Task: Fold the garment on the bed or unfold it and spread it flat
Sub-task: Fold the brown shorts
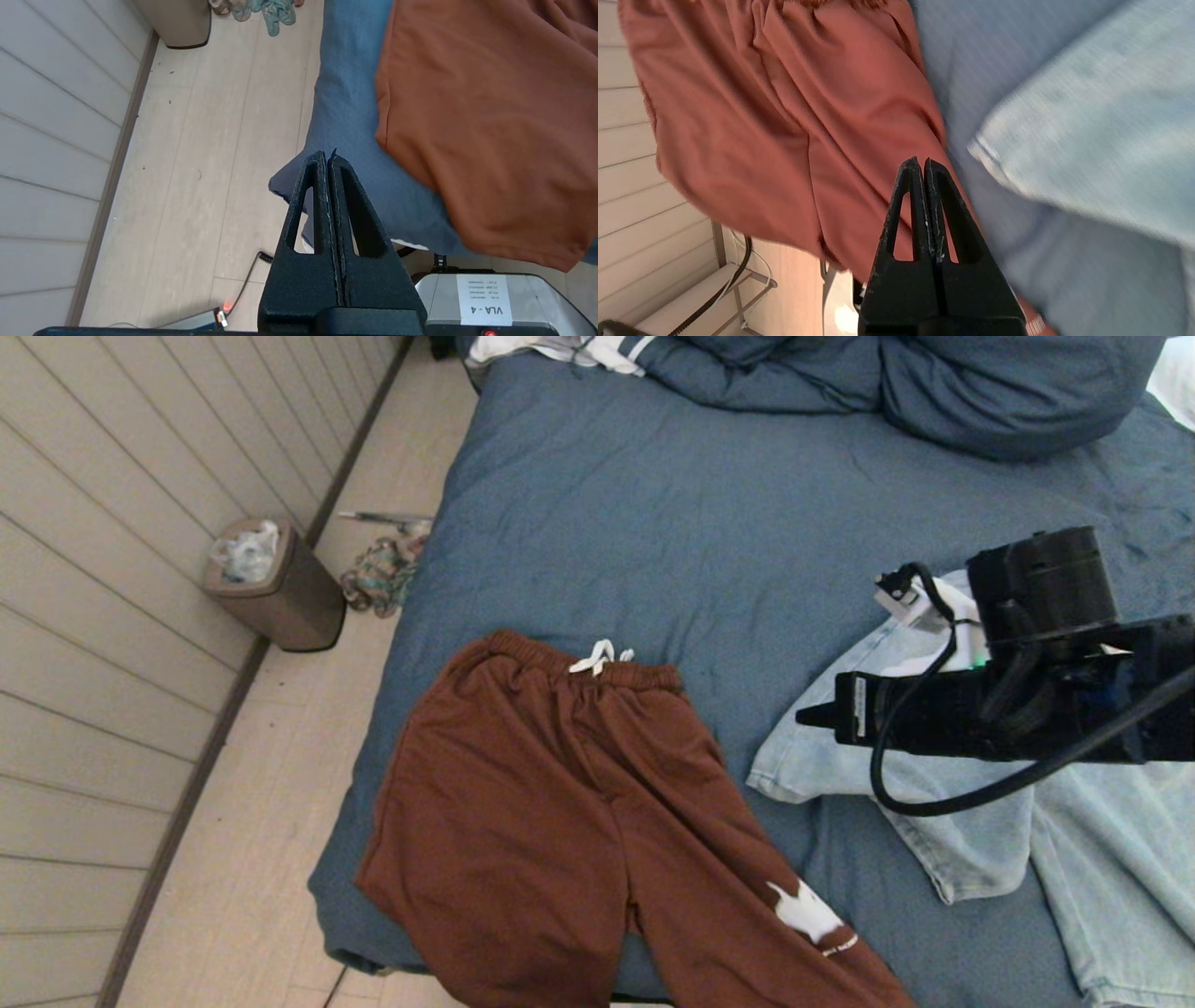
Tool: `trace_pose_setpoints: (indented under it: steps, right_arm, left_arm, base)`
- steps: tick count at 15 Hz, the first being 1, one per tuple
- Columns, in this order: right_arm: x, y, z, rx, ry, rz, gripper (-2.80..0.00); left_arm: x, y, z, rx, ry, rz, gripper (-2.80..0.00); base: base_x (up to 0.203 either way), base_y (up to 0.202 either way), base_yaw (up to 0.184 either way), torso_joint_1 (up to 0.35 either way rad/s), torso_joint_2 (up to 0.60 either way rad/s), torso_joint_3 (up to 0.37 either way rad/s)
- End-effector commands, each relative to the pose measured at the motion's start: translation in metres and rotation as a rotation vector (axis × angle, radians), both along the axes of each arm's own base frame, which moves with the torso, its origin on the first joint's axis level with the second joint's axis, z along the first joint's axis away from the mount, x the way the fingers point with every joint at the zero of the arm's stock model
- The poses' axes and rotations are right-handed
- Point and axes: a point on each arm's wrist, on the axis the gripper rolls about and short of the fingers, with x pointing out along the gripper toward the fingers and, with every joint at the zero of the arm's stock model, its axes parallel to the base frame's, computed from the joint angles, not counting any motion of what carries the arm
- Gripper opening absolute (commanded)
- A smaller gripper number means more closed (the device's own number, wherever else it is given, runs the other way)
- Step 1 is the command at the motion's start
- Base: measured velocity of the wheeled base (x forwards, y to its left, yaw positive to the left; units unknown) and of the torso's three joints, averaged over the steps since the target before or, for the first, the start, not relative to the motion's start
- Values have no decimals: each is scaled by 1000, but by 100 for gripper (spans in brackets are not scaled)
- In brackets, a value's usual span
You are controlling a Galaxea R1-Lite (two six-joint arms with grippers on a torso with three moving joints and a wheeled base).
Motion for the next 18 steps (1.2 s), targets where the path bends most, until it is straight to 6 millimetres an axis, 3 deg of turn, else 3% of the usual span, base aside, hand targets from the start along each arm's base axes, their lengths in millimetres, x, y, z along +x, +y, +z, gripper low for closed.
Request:
trace_pose_setpoints:
  steps: [1,3,5,7,9,10,11,13,15,18]
  right_arm:
    - [28,13,-15,-12,45,9,-280]
    - [37,26,-16,-7,44,32,-280]
    - [47,40,-19,-9,41,54,-280]
    - [57,56,-22,-21,33,66,-280]
    - [68,72,-30,-47,32,59,-280]
    - [74,76,-34,-64,26,41,-186]
    - [81,80,-38,-93,15,14,0]
    - [93,86,-40,-100,-47,9,0]
    - [100,89,-48,-117,-60,16,0]
    - [115,94,-60,-145,-64,11,0]
  left_arm:
    - [-2,0,7,2,1,5,-280]
    - [-5,0,43,-12,-5,4,-280]
    - [16,0,70,-45,121,-18,-280]
    - [54,-2,93,-105,259,-70,-280]
    - [106,-3,110,-193,377,-120,-280]
    - [131,-4,114,-229,417,-139,-280]
    - [160,-6,117,-271,450,-163,-280]
    - [217,-12,126,-355,472,-218,-280]
    - [256,-24,135,-426,461,-281,-280]
    - [263,-41,121,-477,500,-359,-280]
  base:
    - [0,0,0,0,0,0]
    - [0,0,0,0,0,0]
    - [0,0,0,0,0,0]
    - [0,0,0,0,0,0]
    - [0,0,0,0,0,0]
    - [0,0,0,0,0,0]
    - [0,0,0,0,0,0]
    - [0,0,0,0,0,0]
    - [0,0,0,0,0,0]
    - [0,0,0,0,0,0]
